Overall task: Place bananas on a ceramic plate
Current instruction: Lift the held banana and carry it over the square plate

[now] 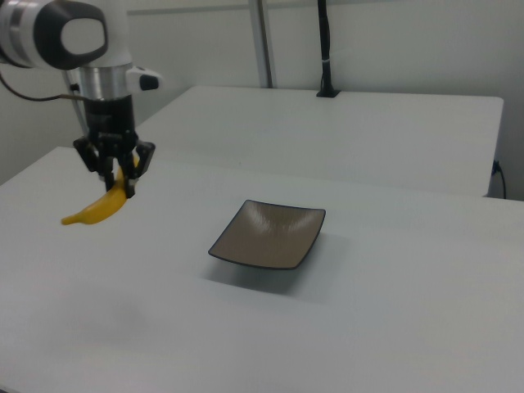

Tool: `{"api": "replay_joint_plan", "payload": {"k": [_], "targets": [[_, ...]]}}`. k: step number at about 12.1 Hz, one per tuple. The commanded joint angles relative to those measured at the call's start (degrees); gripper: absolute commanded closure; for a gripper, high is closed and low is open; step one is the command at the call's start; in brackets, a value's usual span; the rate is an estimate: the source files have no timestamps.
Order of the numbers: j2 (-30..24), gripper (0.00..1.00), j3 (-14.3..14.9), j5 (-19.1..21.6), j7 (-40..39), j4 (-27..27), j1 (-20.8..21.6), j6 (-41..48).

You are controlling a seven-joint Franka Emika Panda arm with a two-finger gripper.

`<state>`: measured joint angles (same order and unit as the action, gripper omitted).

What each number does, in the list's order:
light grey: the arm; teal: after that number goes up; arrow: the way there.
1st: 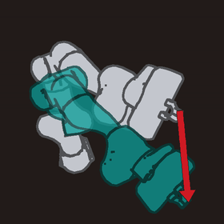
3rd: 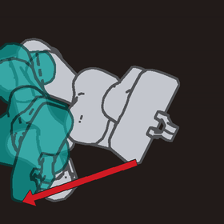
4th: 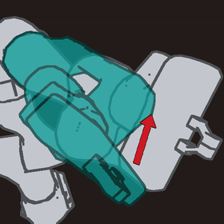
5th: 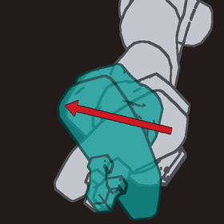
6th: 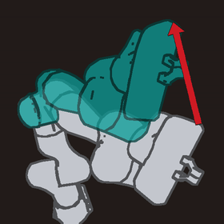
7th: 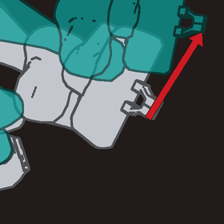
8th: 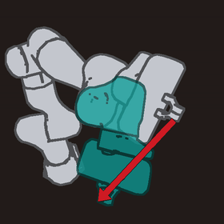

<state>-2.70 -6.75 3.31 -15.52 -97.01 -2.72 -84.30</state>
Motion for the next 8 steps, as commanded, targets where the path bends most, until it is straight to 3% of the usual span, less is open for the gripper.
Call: {"api": "replay_joint_plan", "payload": {"k": [1,3,8], "targets": [[10.1,1.00,0.4,0.3,-1.4,12.0,-1.8,1.7],[15.0,1.00,0.6,0.5,-1.4,16.0,-3.9,-3.5],[20.7,1.00,0.6,0.6,-5.9,16.0,-6.4,-18.7]]}}
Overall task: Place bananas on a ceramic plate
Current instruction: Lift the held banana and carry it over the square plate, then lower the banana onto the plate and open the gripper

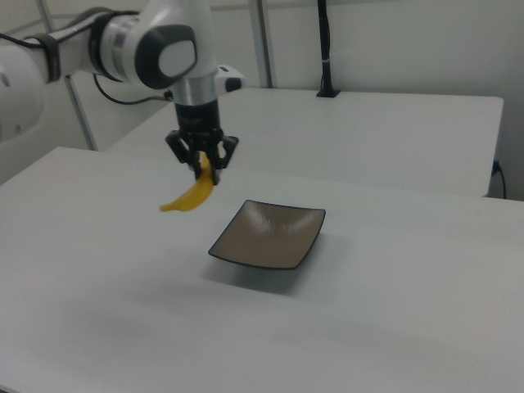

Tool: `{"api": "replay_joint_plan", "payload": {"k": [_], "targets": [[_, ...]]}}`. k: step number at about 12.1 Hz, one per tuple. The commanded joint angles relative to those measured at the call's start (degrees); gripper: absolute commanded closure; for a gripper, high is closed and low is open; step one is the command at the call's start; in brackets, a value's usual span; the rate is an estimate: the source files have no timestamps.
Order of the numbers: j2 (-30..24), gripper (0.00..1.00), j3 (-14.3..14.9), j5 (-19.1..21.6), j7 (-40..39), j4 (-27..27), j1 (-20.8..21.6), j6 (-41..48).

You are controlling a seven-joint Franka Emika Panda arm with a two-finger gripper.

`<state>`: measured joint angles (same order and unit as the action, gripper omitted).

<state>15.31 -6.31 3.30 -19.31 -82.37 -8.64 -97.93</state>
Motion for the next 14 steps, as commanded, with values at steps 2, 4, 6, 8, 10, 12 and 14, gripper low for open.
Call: {"api": "replay_joint_plan", "payload": {"k": [2,4,6,8,10,12,14], "targets": [[5.7,1.00,0.1,0.8,-2.0,1.3,-1.0,-10.7],[8.4,1.00,0.2,1.4,-1.9,1.0,-2.0,-15.7],[11.7,1.00,0.2,2.4,-2.0,0.8,-3.3,-21.2],[13.7,1.00,0.2,2.6,-2.0,0.8,-4.2,-23.5],[15.4,1.00,0.2,2.9,-2.0,0.7,-4.5,-23.7],[16.7,1.00,0.2,2.9,-2.1,0.5,-4.8,-24.9],[17.0,1.00,0.5,3.0,-2.0,-0.2,-4.9,-26.8]]}}
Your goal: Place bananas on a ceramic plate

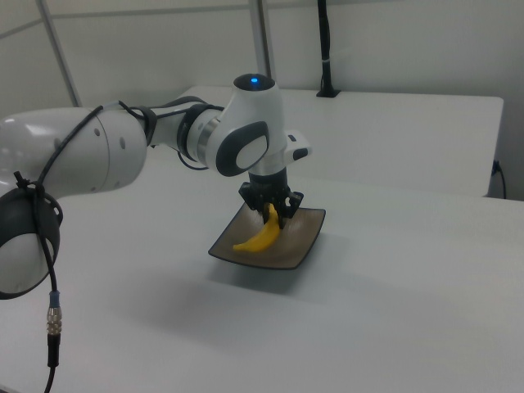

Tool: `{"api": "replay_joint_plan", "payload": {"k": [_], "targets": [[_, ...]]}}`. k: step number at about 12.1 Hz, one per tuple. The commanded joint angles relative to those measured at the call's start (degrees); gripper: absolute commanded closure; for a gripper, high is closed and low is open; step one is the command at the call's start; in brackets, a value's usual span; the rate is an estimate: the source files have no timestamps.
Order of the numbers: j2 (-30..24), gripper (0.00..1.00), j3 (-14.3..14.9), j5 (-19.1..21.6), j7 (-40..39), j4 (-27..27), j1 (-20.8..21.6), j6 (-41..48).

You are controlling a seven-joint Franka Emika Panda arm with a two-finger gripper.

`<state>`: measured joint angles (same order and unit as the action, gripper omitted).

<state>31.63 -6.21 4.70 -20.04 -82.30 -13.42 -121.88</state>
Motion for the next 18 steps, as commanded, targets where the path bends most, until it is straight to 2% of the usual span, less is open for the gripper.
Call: {"api": "replay_joint_plan", "payload": {"k": [1,2,3,5,7,9,11,13,15,18], "targets": [[0.7,1.00,0.5,1.9,-1.1,-0.2,-0.4,-2.9],[0.6,0.94,0.6,3.0,-1.4,-0.2,-0.5,-2.9],[0.5,0.67,0.6,3.3,-1.7,-0.2,-0.7,-2.8],[0.3,0.00,0.7,3.1,-2.2,-0.2,-1.0,-2.9],[-0.7,0.00,0.6,2.9,-1.4,-0.2,-1.0,-2.8],[-5.2,0.00,0.7,2.9,-1.2,-1.5,-0.8,-1.4],[-11.0,0.00,1.5,2.5,0.2,-3.6,-0.4,4.3],[-17.7,0.00,3.0,2.2,5.7,-3.8,0.7,15.0],[-24.4,0.00,6.5,2.2,12.4,-3.8,4.3,25.0],[-31.3,0.00,8.2,2.2,19.6,-4.0,8.4,33.8]]}}
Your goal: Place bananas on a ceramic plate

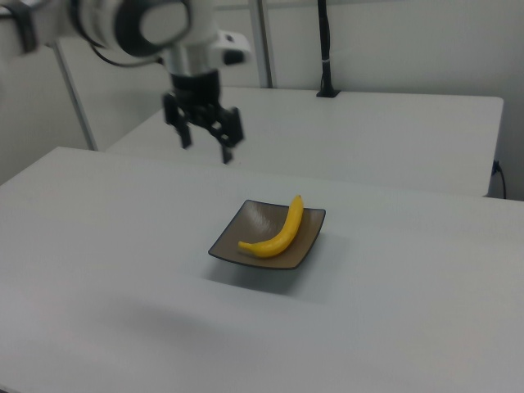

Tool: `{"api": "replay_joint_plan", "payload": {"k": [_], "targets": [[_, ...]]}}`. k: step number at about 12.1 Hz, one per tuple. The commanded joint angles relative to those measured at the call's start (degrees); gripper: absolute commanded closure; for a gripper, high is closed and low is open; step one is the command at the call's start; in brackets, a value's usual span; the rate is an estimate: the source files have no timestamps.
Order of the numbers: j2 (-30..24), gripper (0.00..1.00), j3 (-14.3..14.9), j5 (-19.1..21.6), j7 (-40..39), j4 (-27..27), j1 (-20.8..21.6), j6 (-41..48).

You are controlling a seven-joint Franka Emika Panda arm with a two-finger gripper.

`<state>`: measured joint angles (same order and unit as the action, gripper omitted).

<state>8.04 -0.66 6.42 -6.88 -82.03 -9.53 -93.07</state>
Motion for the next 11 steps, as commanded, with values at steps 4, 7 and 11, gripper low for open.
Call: {"api": "replay_joint_plan", "payload": {"k": [4,7,11], "targets": [[-12.5,0.00,2.7,0.3,7.1,-8.1,12.8,6.2],[-12.7,0.00,2.7,0.1,6.3,-11.9,14.4,-0.4],[-12.4,0.00,2.6,0.1,4.7,-14.4,14.4,-3.4]]}}
